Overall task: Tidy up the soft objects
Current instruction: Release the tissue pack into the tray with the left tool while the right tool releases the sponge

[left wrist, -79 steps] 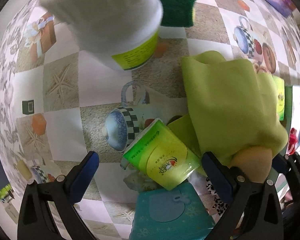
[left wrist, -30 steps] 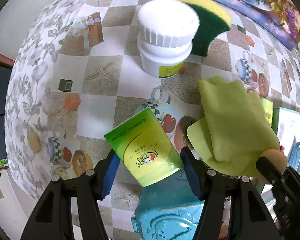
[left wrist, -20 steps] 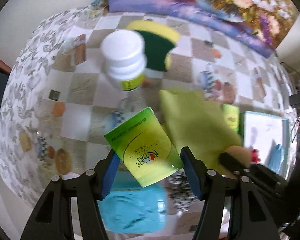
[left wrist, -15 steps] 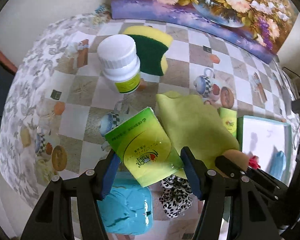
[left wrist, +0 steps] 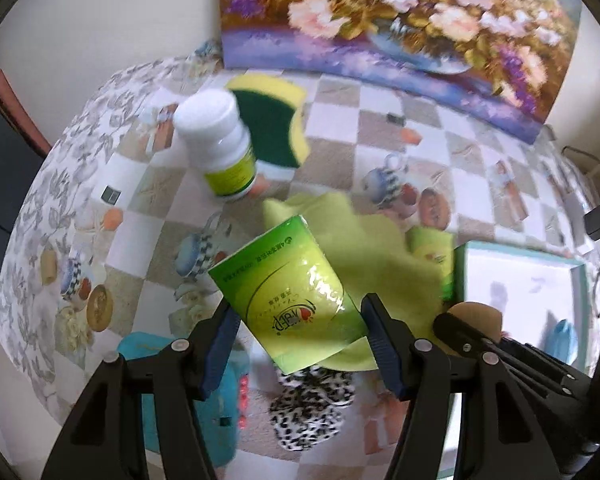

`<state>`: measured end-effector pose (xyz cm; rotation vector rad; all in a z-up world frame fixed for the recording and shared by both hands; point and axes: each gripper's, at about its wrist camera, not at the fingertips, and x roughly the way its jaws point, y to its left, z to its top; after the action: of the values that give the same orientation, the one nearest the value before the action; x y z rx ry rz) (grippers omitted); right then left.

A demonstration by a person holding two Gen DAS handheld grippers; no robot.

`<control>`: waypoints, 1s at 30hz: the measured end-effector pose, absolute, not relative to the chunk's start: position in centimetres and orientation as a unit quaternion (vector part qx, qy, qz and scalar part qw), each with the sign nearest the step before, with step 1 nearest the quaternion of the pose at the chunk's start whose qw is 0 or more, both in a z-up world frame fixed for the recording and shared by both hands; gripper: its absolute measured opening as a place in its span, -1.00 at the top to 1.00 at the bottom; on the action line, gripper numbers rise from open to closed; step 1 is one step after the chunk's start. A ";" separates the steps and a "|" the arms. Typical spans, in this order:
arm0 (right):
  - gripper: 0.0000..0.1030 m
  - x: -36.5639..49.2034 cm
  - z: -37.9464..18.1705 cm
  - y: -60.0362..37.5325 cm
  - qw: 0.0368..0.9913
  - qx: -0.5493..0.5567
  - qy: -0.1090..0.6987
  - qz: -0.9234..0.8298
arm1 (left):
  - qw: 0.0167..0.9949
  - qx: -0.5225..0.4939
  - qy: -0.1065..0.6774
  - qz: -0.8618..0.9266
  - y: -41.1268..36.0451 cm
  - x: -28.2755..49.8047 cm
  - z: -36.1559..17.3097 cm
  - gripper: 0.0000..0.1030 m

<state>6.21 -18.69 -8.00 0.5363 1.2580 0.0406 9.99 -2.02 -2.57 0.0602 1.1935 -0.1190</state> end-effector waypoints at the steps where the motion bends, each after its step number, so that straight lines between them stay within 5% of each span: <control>1: 0.62 6.2 -7.6 -18.9 0.778 0.248 0.577 0.018 | 0.828 0.028 0.558 -0.057 -2.1 9.9 -2.3 -0.24; 16: 0.63 3.5 -0.8 -25.1 0.826 0.241 0.506 -0.059 | 0.846 0.032 0.523 -0.099 -4.9 8.1 0.9 -0.24; 30: 0.62 -2.6 -0.2 -35.6 0.809 0.274 0.482 -0.195 | 0.823 0.079 0.527 -0.196 -14.3 4.8 0.4 -0.24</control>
<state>-2.55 -35.59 -0.23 0.5863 1.0295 -0.4168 4.77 -14.30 0.37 0.1691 1.1209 -0.4176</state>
